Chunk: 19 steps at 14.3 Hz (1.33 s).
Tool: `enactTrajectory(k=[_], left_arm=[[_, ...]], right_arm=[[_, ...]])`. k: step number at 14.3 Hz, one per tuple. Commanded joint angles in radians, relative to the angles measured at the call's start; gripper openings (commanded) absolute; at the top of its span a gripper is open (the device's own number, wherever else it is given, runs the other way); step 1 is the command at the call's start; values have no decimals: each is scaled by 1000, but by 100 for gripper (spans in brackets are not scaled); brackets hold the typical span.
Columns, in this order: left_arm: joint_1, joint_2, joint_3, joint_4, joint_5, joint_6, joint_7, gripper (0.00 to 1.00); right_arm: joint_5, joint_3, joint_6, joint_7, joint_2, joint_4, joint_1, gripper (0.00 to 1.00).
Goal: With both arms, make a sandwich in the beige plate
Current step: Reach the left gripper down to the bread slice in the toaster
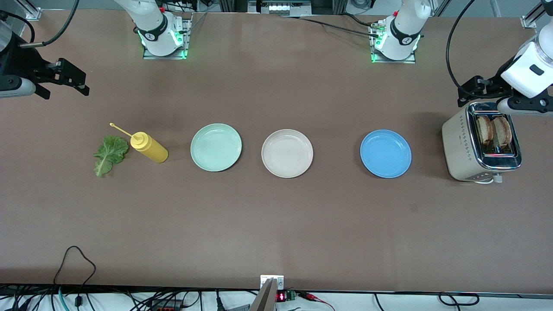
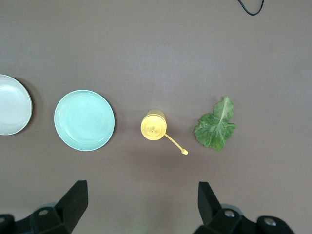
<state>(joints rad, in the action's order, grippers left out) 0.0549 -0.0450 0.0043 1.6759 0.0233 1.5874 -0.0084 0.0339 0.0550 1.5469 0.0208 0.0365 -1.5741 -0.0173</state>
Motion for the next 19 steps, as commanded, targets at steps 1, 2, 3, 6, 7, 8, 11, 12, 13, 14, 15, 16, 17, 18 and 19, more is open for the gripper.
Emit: enactTrajectory(k=[1, 2, 3, 6, 7, 8, 11, 12, 13, 14, 15, 16, 17, 18, 19], left_arm=[[10, -10, 13, -2, -11, -12, 1, 100], [10, -10, 13, -2, -11, -12, 1, 100], [10, -10, 13, -2, -11, -12, 1, 100], [10, -10, 14, -2, -11, -14, -1, 100], [10, -10, 16, -2, -11, -15, -5, 100], [10, -6, 17, -2, -11, -15, -4, 100], [6, 7, 20, -1, -11, -33, -8, 100], [-3, 19, 20, -4, -13, -68, -13, 100], [-7, 30, 20, -2, -11, -84, -13, 100], [-9, 46, 20, -2, -11, -121, -13, 100], [-18, 48, 20, -2, -13, -174, -12, 100], [-26, 51, 20, -2, -11, -187, -13, 100], [-27, 57, 20, -1, -13, -181, -15, 100], [-29, 68, 20, -4, -13, -175, -16, 100], [-30, 77, 22, -4, -11, -161, -12, 100]], right_arm=[[-12, 5, -5, 1, 9, 0, -1, 100], [-11, 5, -5, 1, 9, 0, -1, 100], [-12, 5, -7, 1, 9, 0, -1, 100], [-12, 5, -5, -1, 9, 0, -1, 100], [-12, 5, -7, -1, 9, 0, -1, 100], [-12, 5, -5, -1, 9, 0, -1, 100], [-12, 5, -10, -1, 9, 0, 2, 100], [-12, 5, -10, -1, 9, 0, 2, 100], [-12, 5, -10, -1, 9, 0, 2, 100], [-12, 5, -7, -1, 9, 0, 2, 100], [-12, 5, -7, -1, 9, -1, 0, 100], [-12, 5, -7, -1, 9, -1, 0, 100], [-12, 5, -7, -1, 9, -3, 0, 100], [-12, 5, -7, -1, 9, -1, 0, 100], [-12, 5, -7, -1, 9, -1, 0, 100]])
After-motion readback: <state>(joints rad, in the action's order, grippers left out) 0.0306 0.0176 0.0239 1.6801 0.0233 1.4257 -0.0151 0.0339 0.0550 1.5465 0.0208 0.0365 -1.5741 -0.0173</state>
